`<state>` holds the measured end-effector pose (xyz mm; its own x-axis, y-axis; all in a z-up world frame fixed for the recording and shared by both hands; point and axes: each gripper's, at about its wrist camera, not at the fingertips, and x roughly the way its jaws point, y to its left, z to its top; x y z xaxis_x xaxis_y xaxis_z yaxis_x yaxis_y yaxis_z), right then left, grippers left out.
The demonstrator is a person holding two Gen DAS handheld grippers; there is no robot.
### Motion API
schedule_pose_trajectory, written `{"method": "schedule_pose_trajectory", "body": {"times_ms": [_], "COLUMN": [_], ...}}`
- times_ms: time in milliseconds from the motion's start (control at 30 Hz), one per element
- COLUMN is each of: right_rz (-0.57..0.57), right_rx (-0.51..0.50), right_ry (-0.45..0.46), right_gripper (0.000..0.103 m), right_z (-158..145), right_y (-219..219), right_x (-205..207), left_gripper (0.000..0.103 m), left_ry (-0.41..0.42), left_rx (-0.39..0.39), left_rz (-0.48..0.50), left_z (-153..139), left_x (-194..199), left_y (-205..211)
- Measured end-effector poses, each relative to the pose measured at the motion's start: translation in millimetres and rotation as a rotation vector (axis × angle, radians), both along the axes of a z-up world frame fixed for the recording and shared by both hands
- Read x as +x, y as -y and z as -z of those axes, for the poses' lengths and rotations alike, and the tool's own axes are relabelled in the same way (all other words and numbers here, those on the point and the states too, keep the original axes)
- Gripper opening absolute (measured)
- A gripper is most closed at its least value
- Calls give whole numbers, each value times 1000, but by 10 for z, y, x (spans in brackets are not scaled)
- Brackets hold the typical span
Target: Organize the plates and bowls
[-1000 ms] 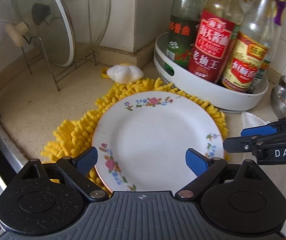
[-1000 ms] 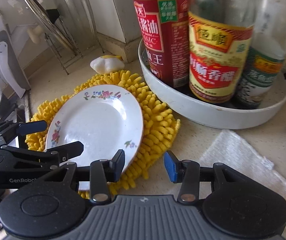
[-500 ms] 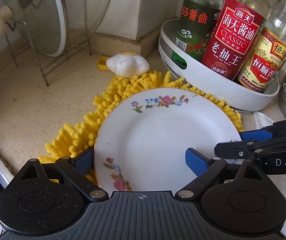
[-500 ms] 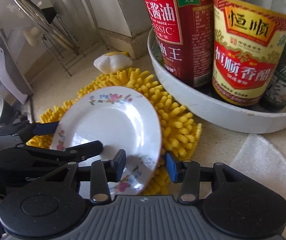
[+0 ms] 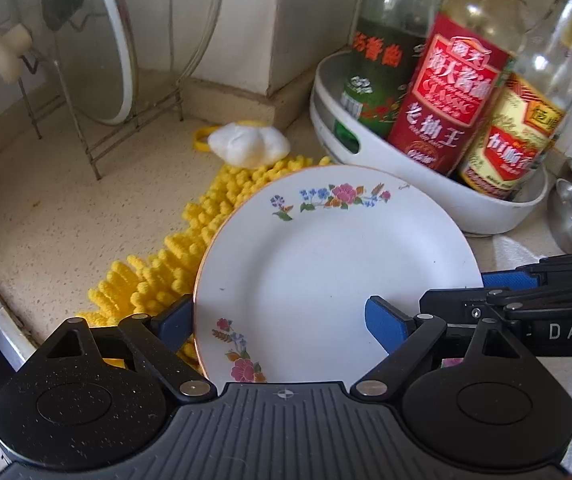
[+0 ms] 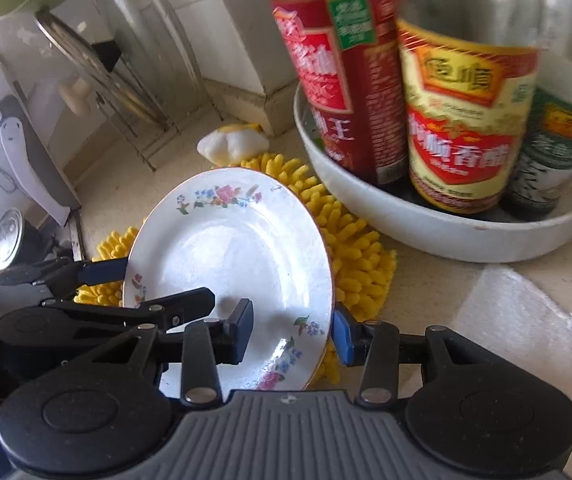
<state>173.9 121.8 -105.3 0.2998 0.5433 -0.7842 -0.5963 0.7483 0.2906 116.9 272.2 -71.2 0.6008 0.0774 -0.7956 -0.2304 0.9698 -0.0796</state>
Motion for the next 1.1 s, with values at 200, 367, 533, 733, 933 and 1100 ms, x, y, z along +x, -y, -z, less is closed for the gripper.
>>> {"method": "schedule_pose_trajectory", "body": {"times_ms": [200,367,533,733,933,1100], "right_rz": [42,66,77,72,78,96], "right_rx": [12,15,18,14,24,25], "right_ry": [9,4,-2,-7,-1,6], "right_gripper": [55,55,55,55,55,55], "right_z": [-82,-74,-64,-48,-51,-81], "right_y": [227,346,433,474,553,706], "right_x": [-61,-117,-172,-241,-306,-339], "left_gripper": [93,93,93,93,93,93], "left_ry": [13,7,2,-1,-2,2], "left_rx": [5,13,22,28,35,45], "left_rz": [47,75,87,83,88,106], "left_z": [-47,-24,-8,11,-2,-34], "left_x": [-49,-61,-102,-191,-259,-261], "left_y": [187,294,346,377,439,584]}}
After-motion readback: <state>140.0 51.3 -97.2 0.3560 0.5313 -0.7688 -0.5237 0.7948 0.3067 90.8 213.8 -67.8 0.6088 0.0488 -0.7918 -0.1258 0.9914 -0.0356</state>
